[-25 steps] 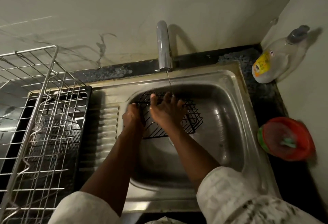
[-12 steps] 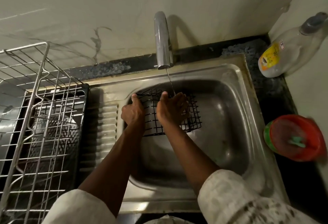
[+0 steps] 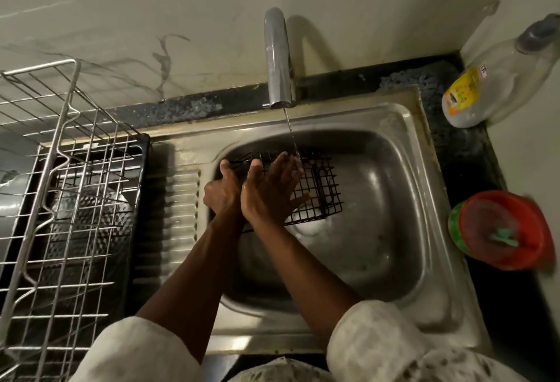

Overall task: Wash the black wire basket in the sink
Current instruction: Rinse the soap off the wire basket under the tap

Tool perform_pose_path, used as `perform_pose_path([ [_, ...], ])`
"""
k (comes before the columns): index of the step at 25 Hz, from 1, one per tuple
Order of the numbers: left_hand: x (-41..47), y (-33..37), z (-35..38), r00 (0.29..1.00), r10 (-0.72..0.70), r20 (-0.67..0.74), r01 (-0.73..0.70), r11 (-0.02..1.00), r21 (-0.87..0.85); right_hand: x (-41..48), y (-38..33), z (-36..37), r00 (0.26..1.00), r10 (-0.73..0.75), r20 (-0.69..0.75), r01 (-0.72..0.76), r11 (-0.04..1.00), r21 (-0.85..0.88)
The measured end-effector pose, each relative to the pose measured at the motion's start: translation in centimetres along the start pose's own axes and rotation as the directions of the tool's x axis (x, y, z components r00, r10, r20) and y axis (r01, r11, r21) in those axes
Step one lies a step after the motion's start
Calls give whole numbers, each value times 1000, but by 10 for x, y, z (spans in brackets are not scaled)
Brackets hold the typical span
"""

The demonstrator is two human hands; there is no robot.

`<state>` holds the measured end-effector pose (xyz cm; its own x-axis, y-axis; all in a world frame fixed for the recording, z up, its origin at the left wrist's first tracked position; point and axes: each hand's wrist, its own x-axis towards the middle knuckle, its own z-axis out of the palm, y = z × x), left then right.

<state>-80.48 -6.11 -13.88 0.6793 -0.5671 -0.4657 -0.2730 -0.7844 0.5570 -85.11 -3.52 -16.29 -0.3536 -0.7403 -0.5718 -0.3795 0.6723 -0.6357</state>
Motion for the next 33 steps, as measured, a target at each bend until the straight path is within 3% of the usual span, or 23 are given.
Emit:
perform_pose_path([
  [2, -2, -2, 0, 1000, -19, -11, 19, 1000, -14, 1, 0, 2, 999, -49, 17, 49, 998, -31],
  [7, -7, 3, 2, 999, 26, -29, -25, 1000, 9, 88, 50, -49, 980, 184, -76, -180, 982, 57],
  [11, -9, 9, 4, 997, 79, -22, -79, 997, 21, 91, 47, -55, 955, 282, -91, -267, 953, 145],
  [16, 1, 2, 5, 999, 17, -38, -15, 998, 54, 12, -7, -9, 1000, -30, 6, 30, 1000, -5],
  [18, -2, 3, 7, 1000, 8, -26, -6, 998, 60, 34, -1, -14, 999, -48, 7, 48, 999, 2],
  [23, -18, 11, 12, 989, 143, -34, -142, 989, 34, 109, 37, -58, 971, 235, -49, -232, 971, 53],
  [26, -20, 17, 15, 983, 185, -12, -180, 969, 171, 113, 35, -71, 948, 312, -57, -300, 940, 160],
  [28, -20, 19, 14, 980, 199, -18, -192, 962, 194, 99, 26, -66, 959, 274, -73, -265, 957, 115],
  [31, -16, 14, 13, 991, 135, -11, -132, 981, 142, 46, -1, -37, 999, 41, 8, -41, 998, 58],
  [33, -17, 8, 13, 996, 85, -26, -82, 993, 90, 35, -9, -26, 999, -20, 40, 17, 997, 70],
])
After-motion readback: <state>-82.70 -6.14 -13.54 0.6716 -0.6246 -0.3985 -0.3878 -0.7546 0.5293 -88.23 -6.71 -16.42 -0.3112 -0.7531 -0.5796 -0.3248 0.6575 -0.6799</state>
